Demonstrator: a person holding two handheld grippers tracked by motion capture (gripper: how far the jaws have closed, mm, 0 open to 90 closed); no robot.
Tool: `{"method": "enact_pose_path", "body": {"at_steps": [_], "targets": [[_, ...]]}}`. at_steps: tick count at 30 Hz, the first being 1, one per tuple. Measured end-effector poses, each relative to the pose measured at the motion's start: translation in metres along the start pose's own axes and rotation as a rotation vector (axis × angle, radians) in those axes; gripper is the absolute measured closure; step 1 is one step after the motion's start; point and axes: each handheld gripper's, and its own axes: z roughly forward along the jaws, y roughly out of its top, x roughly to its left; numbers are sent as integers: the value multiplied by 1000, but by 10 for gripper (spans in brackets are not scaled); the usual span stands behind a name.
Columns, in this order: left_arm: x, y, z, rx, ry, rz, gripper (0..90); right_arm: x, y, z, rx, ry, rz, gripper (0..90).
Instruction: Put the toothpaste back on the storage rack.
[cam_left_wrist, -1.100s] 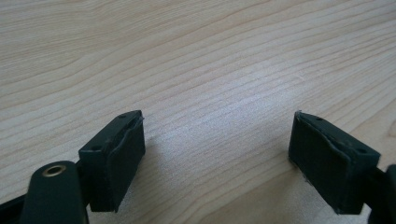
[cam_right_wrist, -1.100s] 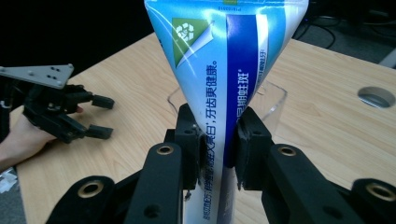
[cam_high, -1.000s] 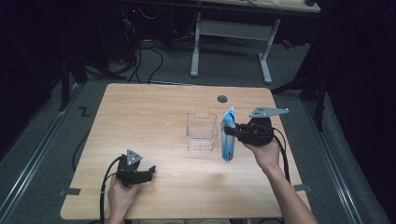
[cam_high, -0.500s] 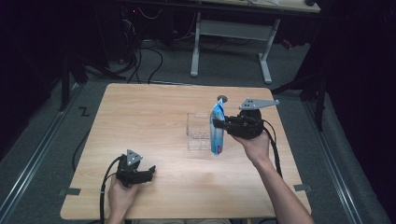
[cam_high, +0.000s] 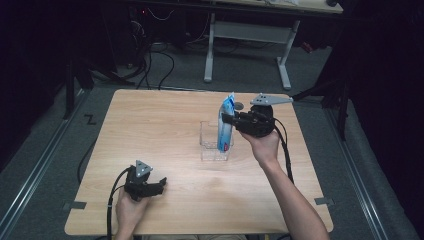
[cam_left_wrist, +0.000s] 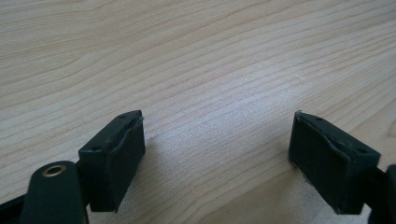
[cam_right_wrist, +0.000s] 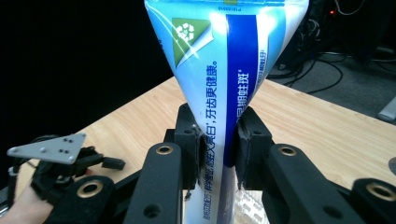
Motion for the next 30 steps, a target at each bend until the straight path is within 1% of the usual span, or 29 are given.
{"method": "enact_pose_path", "body": {"at_steps": [4,8,9,11,12,15,18,21,26,30], "targets": [[0,0,0,0,0,1,189,-2,3,7,-8,-31,-5,738],[0,0,0,1,0,2,190,-11,3,18,-15,-52,28,737],[0,0,0,1,0,2,189,-13,2,20,-16,-60,31,736],[0,0,0,1,0,2,189,-16,1,24,-17,-92,31,735],[0,0,0,1,0,2,189,-18,0,25,-18,-98,33,734],[0,0,0,1,0,2,189,-24,-4,29,-20,-112,64,734],[0,0,0,1,1,2,189,-29,-9,33,-5,-126,82,733],[0,0,0,1,0,2,188,-31,-15,36,11,-151,75,731],[0,0,0,1,0,3,188,-36,-23,40,22,-154,109,730],[0,0,0,1,0,2,188,-39,-27,45,43,-164,115,729]]}}
